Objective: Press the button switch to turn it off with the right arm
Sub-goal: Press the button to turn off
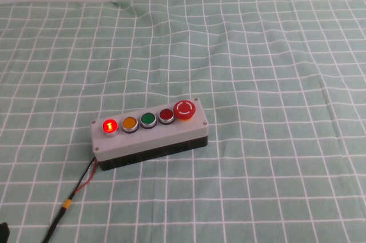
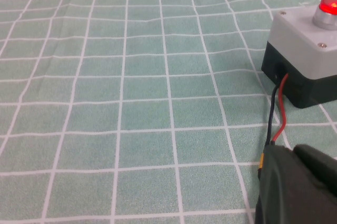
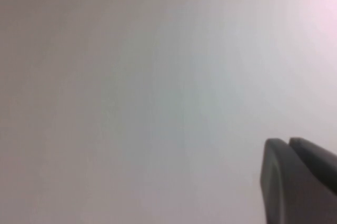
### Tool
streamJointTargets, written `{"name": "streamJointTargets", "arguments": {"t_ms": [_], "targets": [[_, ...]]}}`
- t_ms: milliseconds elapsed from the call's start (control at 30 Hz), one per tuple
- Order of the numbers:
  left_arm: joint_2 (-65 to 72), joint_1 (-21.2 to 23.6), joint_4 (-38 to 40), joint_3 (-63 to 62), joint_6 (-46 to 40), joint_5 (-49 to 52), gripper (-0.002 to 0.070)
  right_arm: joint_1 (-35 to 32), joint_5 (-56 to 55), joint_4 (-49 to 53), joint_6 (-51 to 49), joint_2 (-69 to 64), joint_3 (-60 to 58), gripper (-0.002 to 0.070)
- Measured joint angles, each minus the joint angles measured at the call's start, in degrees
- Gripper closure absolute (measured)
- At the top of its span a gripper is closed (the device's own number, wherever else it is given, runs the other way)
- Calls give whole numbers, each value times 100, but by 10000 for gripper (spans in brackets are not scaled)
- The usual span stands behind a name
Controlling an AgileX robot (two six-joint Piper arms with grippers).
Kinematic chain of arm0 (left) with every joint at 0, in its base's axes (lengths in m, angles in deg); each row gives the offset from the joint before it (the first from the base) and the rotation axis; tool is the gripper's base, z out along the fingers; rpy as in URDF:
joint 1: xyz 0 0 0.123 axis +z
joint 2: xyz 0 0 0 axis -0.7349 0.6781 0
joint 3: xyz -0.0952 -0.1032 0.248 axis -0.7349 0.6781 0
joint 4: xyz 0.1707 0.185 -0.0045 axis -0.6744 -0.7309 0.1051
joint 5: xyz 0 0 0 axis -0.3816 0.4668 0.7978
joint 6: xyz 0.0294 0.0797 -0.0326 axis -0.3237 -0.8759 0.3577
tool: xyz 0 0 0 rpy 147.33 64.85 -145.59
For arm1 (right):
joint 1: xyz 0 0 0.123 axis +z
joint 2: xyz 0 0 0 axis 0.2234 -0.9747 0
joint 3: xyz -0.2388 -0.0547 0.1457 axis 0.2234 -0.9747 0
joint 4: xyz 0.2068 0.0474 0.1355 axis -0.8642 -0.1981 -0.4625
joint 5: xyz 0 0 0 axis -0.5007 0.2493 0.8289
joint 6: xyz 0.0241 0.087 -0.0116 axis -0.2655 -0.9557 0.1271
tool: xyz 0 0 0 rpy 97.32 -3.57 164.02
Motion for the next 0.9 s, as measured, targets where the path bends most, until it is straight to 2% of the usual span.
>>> {"name": "streamJointTargets", "arguments": {"t_ms": [200,333,567,700,900], "targets": [[0,0,0,0,0,0,678,0,-1616,-1022,0,38,0,692],[0,0,0,0,0,0,678,0,-1590,-1756,0,39,335,692],[0,0,0,0,0,0,678,0,-66,-1909,0,-21,1881,692],[0,0,0,0,0,0,678,0,737,-1909,0,-570,2746,692],[0,0,0,0,0,0,678,0,3207,-1921,-11,-1864,4010,692]]}}
